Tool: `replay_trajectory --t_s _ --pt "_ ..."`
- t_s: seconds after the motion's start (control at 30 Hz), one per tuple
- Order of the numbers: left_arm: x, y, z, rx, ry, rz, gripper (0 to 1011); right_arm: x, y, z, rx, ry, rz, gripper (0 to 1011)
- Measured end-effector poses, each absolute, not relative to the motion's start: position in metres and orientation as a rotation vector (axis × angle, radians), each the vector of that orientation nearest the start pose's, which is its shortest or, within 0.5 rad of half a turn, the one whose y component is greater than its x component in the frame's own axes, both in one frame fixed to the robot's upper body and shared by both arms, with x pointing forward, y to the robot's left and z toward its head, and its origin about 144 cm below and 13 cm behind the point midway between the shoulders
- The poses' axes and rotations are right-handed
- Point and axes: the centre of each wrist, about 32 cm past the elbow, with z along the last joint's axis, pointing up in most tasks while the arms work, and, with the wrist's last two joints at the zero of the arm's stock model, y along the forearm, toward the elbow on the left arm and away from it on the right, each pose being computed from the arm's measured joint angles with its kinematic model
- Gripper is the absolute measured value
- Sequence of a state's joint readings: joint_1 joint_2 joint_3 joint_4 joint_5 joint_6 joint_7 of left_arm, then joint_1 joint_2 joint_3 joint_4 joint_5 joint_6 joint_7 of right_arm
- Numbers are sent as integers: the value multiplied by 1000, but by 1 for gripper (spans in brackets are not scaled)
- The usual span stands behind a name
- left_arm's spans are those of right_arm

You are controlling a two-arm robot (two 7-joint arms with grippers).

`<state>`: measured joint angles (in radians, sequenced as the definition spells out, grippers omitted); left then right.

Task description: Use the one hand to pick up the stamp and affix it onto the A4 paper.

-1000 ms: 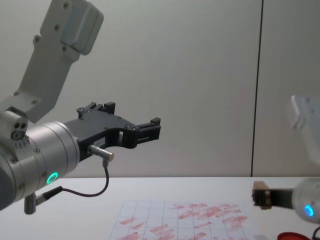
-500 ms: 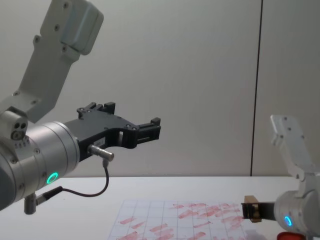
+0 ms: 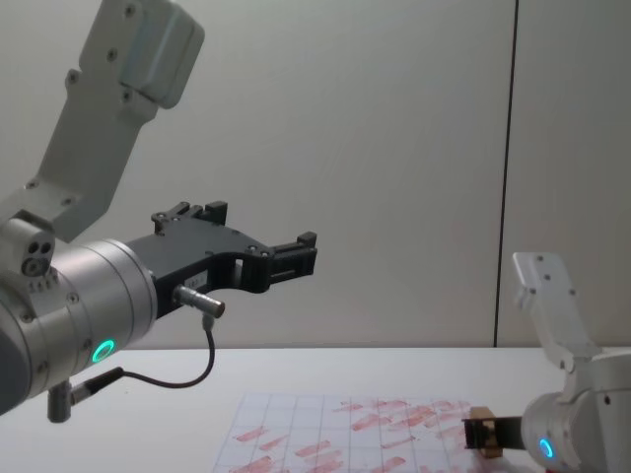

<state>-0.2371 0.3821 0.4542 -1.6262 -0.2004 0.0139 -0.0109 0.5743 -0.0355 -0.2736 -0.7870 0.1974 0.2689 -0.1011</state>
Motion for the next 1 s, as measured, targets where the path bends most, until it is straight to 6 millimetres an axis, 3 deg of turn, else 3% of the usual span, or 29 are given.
replay_trajectory --t_s 1.0 --pt "492 198 1204 61 -268 1124 993 612 -141 1111 -458 407 -1407 220"
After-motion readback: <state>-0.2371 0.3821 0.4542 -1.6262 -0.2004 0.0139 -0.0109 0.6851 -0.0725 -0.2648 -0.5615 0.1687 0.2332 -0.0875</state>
